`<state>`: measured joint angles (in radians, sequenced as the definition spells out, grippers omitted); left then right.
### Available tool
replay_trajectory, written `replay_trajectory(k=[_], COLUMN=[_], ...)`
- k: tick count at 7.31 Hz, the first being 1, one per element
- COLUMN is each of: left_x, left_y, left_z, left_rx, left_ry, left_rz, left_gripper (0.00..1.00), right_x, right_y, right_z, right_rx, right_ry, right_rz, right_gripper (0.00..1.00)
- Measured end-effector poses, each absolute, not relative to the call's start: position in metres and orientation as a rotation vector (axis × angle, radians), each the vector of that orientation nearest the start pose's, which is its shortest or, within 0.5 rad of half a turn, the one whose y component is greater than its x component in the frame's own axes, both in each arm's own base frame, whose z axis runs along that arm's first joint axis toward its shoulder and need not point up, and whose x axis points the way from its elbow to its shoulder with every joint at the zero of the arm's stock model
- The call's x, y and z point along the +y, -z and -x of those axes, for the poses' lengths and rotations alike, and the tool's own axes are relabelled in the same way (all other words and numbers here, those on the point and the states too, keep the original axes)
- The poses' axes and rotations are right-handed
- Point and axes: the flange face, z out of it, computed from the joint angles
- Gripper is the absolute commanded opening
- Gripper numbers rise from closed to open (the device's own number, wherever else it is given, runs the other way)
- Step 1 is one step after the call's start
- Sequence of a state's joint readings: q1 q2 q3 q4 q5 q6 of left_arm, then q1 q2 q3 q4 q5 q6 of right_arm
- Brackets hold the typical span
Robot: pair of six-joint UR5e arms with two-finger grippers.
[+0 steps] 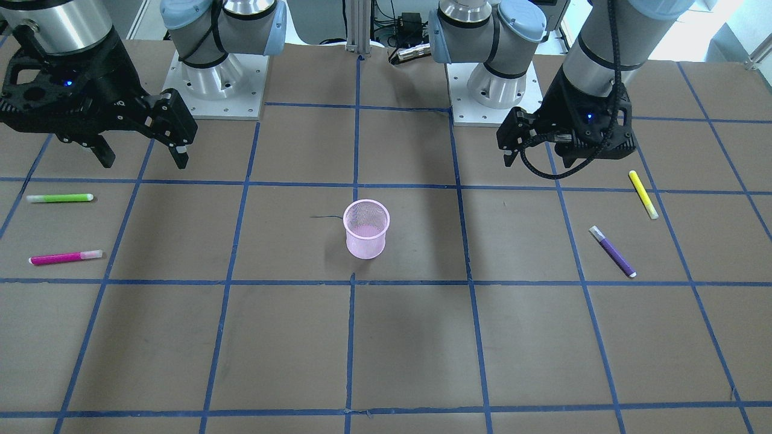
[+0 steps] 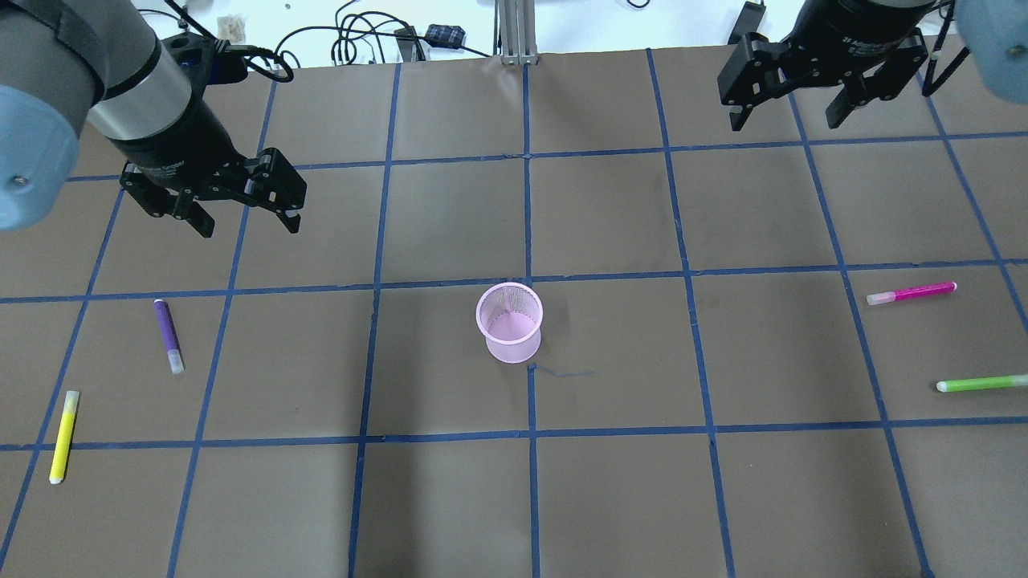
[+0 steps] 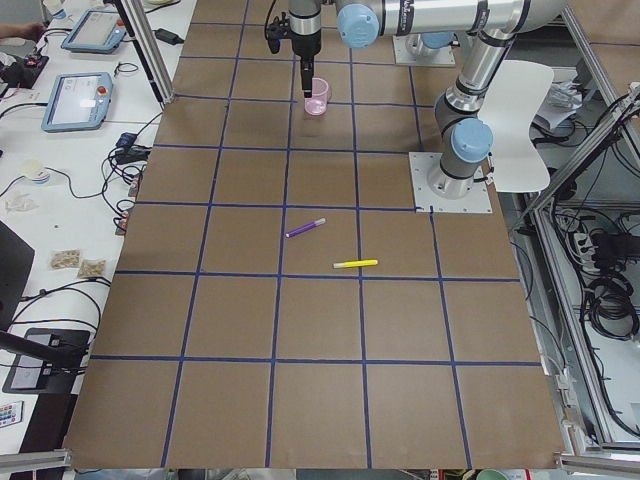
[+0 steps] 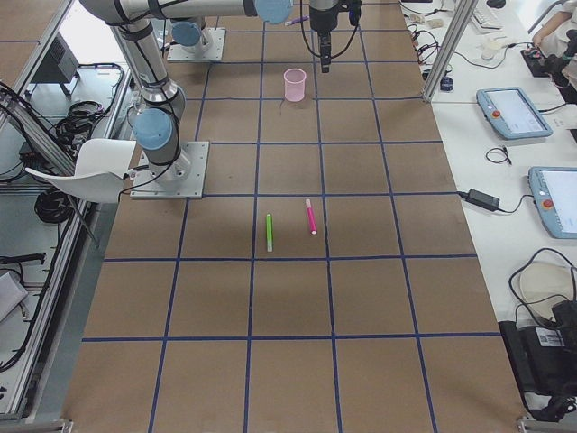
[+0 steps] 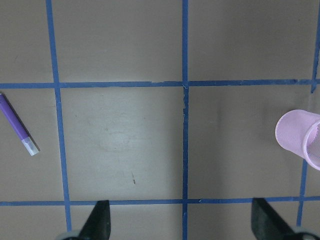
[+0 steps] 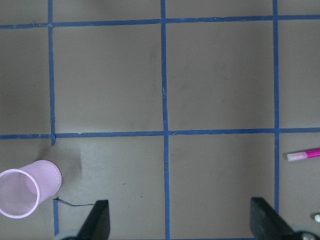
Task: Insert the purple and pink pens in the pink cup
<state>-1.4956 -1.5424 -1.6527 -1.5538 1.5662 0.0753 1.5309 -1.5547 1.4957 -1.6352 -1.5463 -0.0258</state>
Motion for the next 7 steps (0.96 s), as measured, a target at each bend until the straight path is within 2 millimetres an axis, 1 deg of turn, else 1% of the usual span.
replay_trajectory(k=[5, 6, 7], left_x=[-0.487, -0.488, -0.488], left_y=[-0.461, -0.460, -0.459], left_z=[0.097, 0.097, 0.095], left_rx=[3.156, 3.154, 3.152], left_ry=[-0.044, -0.049, -0.052], left_rz=[0.004, 0.002, 0.003], left_gripper=[1.00, 1.00, 1.00], right_x=[-0.514, -0.513, -0.513], right_y=[-0.525, -0.523, -0.519], right_z=[-0.113, -0.109, -0.100], right_rx=[3.116, 3.122, 3.129], right_ry=[0.185, 0.147, 0.097], right_rz=[0.001, 0.058, 0.173], right_gripper=[1.00, 1.00, 1.00])
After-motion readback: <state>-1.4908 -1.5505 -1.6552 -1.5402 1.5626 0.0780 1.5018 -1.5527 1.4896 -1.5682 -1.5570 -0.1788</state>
